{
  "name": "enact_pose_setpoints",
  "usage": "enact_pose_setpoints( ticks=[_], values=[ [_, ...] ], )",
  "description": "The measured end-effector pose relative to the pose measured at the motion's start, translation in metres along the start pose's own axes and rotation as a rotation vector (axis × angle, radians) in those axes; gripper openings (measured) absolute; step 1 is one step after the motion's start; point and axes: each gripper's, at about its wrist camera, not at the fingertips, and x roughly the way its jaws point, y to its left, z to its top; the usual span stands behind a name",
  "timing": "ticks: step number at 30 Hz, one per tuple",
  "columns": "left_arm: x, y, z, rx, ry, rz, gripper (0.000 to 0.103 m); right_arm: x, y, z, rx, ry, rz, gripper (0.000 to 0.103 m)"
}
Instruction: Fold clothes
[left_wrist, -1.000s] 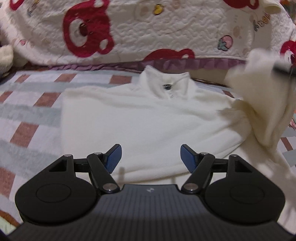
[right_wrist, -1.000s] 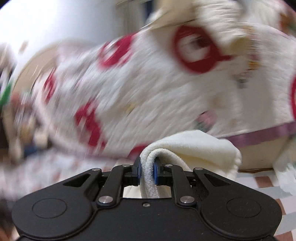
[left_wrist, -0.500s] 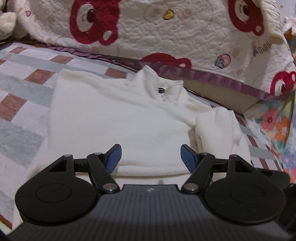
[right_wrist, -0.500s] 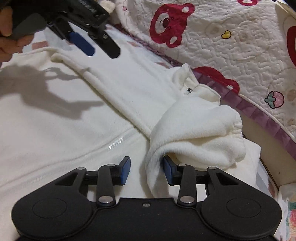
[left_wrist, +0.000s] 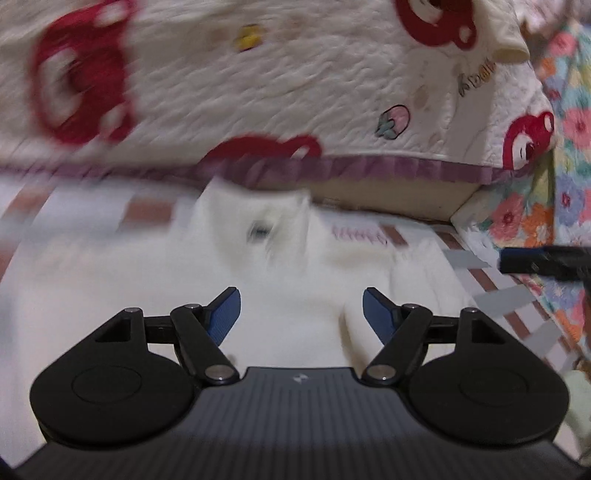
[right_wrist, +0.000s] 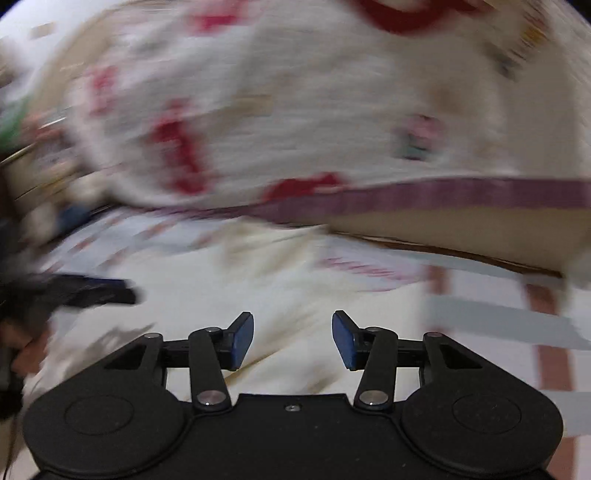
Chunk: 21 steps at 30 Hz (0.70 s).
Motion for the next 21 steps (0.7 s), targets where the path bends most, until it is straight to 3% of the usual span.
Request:
enact_pose_setpoints(
  ticks=[4,6,10,14,15,16,17,19,21],
  values=[
    [0.089,-0.003,0.051,0.112,0.069,0.025,0.073,0.064,-0.055,0.038,0.12,0.136,-0.067,0.052],
    [0.121,0.008,0.063,0.037,0.097,0.014,0.073,0.089,-0.071,0.043,0.173,0.198,-0.083,0.052],
    [0.174,0.024,0.076,-0.096,0.152,-0.03,0.073,0.116,-0.088,0.044,0.239,0.231,-0.085,0.052],
    [0.197,0.008,0.071,-0.017,0.224,-0.141,0.073,0.135,-0.092,0.041,0.218,0.287,-0.077,0.052],
    [0.198,0.003,0.068,0.011,0.231,-0.164,0.068,0.135,-0.091,0.038,0.182,0.293,-0.081,0.052],
    [0.199,-0.002,0.064,0.039,0.238,-0.189,0.04,0.135,-0.09,0.035,0.147,0.3,-0.084,0.044],
    [0.196,-0.006,0.061,0.064,0.231,-0.199,0.017,0.132,-0.088,0.033,0.104,0.274,-0.089,0.027],
    [0.187,-0.011,0.056,0.098,0.189,-0.205,0.014,0.123,-0.086,0.028,0.041,0.202,-0.1,0.011],
    [0.173,-0.009,0.055,0.095,0.123,-0.203,0.011,0.112,-0.087,0.023,0.028,0.134,-0.117,0.004]
  ],
)
